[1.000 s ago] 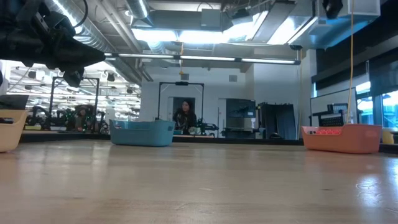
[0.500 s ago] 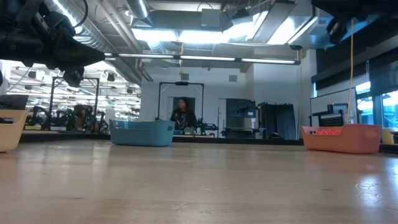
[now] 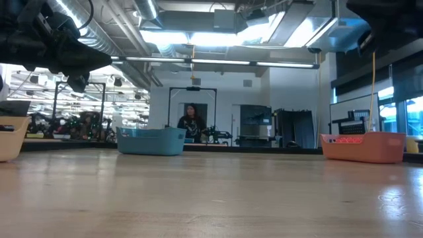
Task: Sort & place blocks by color
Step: Return to Home Position
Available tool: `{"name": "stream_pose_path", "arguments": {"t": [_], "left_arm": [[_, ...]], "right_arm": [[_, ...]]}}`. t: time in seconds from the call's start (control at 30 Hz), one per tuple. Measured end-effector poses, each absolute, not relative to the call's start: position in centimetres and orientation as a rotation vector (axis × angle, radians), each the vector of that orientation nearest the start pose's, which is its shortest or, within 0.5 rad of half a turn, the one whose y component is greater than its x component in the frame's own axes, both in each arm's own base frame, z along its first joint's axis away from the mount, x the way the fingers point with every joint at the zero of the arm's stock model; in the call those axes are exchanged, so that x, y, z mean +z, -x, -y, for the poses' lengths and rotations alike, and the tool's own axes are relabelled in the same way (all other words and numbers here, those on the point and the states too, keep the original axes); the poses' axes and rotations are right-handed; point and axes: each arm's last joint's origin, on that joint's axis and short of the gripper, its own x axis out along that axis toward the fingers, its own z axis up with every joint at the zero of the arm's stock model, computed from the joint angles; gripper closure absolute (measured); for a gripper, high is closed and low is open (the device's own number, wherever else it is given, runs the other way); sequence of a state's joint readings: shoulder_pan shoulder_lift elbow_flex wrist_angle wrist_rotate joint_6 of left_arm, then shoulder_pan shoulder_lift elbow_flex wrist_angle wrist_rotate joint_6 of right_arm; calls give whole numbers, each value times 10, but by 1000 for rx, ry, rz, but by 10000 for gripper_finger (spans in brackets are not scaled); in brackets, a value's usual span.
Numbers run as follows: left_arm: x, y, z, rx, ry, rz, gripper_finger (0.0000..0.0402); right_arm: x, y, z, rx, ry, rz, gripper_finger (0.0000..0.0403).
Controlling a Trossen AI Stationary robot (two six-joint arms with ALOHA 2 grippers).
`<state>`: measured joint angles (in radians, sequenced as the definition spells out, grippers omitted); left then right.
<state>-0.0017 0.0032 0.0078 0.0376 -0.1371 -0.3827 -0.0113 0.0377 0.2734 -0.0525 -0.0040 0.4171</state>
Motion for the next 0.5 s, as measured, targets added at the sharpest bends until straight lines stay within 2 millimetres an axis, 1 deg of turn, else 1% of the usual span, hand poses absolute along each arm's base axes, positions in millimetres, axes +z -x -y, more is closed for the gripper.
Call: {"name": "stream_pose_path", "arguments": {"t": [0.17, 0.33, 0.5], "left_arm": [[170, -97, -4, 126, 385, 67, 384], [170, -97, -4, 126, 385, 68, 391], [170, -97, -4, 126, 385, 67, 398]], "right_arm": [[231, -80, -1, 90, -464, 284, 402], [216, -86, -2, 48, -451, 258, 402], [212, -87, -2, 33, -416, 232, 403]]}}
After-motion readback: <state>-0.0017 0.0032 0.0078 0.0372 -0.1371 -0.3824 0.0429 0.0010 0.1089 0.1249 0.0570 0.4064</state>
